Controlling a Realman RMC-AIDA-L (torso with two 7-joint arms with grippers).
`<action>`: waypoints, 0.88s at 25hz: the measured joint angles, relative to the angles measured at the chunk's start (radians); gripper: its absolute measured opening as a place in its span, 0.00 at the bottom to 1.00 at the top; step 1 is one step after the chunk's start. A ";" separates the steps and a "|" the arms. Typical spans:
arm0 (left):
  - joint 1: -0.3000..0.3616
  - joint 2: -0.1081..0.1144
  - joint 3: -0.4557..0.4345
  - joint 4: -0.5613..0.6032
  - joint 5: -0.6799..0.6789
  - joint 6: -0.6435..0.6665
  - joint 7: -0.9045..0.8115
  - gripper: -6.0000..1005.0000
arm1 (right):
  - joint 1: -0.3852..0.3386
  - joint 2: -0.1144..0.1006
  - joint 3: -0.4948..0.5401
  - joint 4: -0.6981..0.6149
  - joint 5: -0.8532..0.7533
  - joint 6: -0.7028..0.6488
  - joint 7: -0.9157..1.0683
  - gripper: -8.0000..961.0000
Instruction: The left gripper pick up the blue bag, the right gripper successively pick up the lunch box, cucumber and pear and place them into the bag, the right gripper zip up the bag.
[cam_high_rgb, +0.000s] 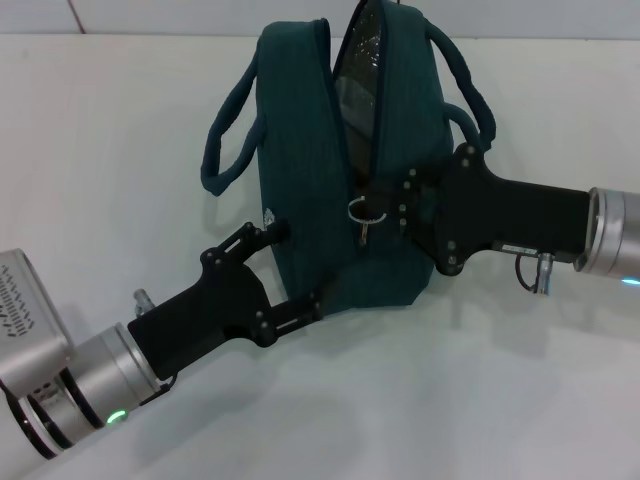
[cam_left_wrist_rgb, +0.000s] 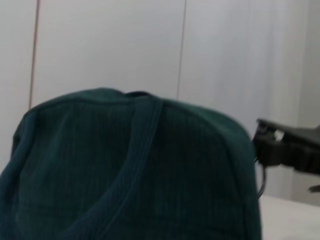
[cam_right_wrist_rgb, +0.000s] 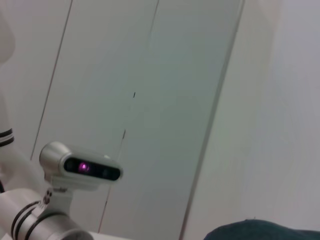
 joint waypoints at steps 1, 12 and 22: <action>0.000 0.000 -0.001 0.001 0.000 -0.006 0.001 0.88 | -0.003 0.000 -0.004 -0.001 0.014 0.000 0.000 0.02; -0.010 0.003 -0.006 0.002 -0.016 -0.012 0.011 0.79 | -0.008 0.000 -0.009 -0.002 0.035 0.007 -0.001 0.02; -0.021 0.003 0.003 0.002 -0.008 -0.036 0.097 0.53 | -0.009 0.000 -0.008 0.001 0.081 0.000 0.006 0.02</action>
